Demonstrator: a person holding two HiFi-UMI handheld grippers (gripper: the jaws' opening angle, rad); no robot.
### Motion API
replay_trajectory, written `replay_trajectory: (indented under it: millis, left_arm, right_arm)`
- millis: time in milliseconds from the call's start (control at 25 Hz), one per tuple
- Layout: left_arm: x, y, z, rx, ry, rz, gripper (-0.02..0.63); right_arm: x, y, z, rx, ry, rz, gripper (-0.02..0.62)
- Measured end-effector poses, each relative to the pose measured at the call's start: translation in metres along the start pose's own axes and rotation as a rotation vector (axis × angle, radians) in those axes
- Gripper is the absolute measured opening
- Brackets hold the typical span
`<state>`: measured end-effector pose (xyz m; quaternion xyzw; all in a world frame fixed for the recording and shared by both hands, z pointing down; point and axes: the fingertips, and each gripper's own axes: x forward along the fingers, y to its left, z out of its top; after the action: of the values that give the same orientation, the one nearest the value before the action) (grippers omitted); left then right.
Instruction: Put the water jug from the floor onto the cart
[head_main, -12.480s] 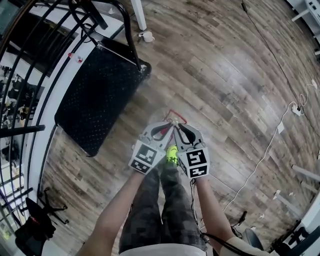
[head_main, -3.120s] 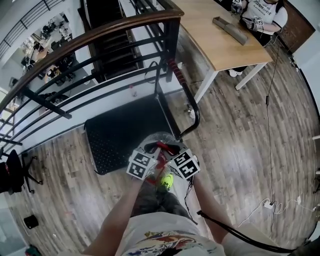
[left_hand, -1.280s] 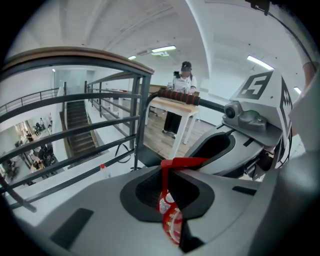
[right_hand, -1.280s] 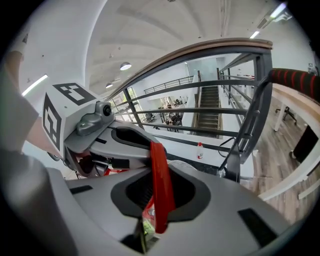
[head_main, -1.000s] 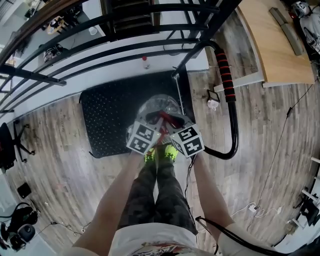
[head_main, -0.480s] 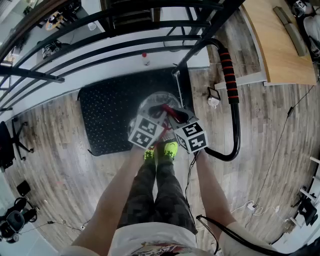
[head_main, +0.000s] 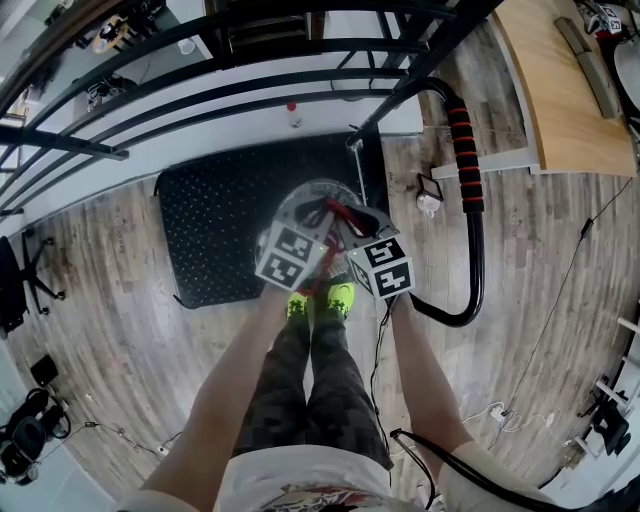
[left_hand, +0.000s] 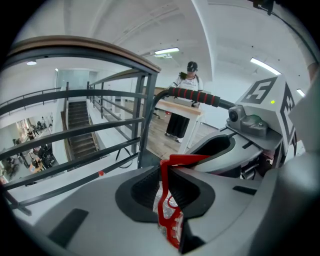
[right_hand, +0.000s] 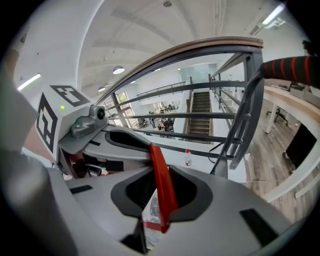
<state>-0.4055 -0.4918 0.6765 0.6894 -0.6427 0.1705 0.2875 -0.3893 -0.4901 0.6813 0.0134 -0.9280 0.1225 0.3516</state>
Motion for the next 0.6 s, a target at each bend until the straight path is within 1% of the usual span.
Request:
replay_trajectory:
  millis: [160, 240, 360, 440, 600]
  left_arm:
    - [-0.002, 0.003, -0.001, -0.017, -0.014, 0.009, 0.026]
    - [-0.003, 0.007, 0.001, -0.024, -0.022, 0.017, 0.026]
    - [-0.002, 0.010, 0.006, -0.013, -0.023, 0.018, 0.026]
    - [-0.001, 0.010, 0.008, -0.006, -0.025, 0.014, 0.026]
    - [0.002, 0.008, 0.010, 0.002, -0.024, 0.009, 0.026]
  right_arm:
    - [0.002, -0.018, 0.004, 0.059, -0.021, -0.032, 0.052]
    - [0.003, -0.024, 0.006, 0.067, -0.021, -0.036, 0.052]
    - [0.005, -0.032, 0.010, 0.073, -0.028, -0.055, 0.055]
    - [0.007, -0.038, 0.010, 0.092, -0.030, -0.061, 0.116]
    - [0.003, -0.049, 0.004, 0.091, -0.020, -0.092, 0.122]
